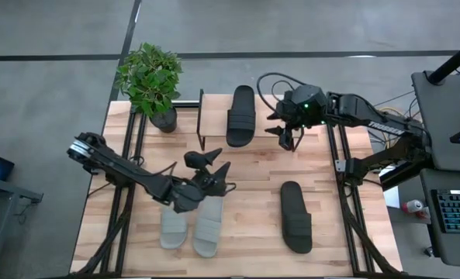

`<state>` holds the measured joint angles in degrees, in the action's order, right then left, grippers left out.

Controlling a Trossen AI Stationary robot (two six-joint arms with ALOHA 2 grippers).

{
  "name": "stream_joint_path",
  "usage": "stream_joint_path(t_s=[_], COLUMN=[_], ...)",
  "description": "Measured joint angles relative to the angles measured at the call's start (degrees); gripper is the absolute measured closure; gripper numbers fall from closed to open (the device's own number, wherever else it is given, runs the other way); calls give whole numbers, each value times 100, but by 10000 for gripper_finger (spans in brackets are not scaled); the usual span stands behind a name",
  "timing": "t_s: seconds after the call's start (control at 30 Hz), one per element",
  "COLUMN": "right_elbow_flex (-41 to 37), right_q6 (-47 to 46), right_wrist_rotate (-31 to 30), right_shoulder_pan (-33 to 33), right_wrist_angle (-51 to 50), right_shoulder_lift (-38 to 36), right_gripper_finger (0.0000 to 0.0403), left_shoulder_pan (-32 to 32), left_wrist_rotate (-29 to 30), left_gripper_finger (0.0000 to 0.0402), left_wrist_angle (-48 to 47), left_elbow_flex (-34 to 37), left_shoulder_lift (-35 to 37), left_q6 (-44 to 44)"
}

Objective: Pick and place slides into the shelf
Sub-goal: Put the black slide on the shelf

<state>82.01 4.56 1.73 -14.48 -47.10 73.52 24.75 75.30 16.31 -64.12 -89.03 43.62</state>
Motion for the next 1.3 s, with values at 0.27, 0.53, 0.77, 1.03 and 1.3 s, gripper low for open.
stream_joint_path(t_s=[0.27,0.53,0.77,1.03,1.3], right_elbow_flex=[-434,-919,-1302,-1811,-2552], right_q6=[-139,-550,-1059,-1623,-2150], right_wrist_rotate=[113,323,322,296,425], right_shoulder_pan=[69,467,1075,1551,1704], right_wrist_angle=[3,-6,-11,101,153], right_shoulder_lift=[-4,-44,-147,-515,-877], right_gripper_finger=[199,199,199,199,199], left_shoulder_pan=[81,99,114,114,114], left_wrist_rotate=[-562,-577,-485,-473,-473], left_gripper_finger=[110,110,110,110,110], left_wrist_angle=[-73,-110,-109,-102,-98], left_elbow_flex=[278,663,673,673,673], left_shoulder_lift=[717,937,944,948,948], left_q6=[-267,-429,-427,-427,-425])
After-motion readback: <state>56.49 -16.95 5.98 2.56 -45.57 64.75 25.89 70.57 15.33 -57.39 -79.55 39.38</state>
